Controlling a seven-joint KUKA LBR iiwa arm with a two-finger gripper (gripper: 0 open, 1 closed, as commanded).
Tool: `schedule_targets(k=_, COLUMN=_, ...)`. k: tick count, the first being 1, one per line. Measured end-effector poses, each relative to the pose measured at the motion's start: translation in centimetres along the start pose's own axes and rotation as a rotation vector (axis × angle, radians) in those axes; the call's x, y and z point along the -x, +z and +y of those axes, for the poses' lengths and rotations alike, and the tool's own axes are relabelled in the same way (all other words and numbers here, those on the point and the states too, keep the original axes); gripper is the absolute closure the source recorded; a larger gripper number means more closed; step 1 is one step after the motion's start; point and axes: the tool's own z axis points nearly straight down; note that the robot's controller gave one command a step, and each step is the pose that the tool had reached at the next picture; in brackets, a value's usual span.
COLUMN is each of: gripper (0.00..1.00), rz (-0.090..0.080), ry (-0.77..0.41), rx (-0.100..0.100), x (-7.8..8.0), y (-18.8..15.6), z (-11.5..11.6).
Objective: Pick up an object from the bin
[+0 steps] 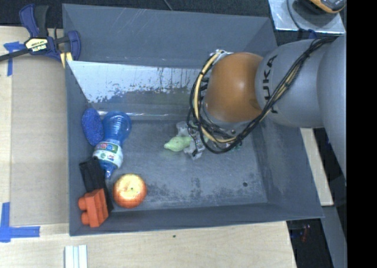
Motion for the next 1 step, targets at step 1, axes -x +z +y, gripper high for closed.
schedule_targets(k=1, gripper=1.0, rz=0.0, ry=0.0, rx=0.0, x=0.03, y=-0.09, z=0.01)
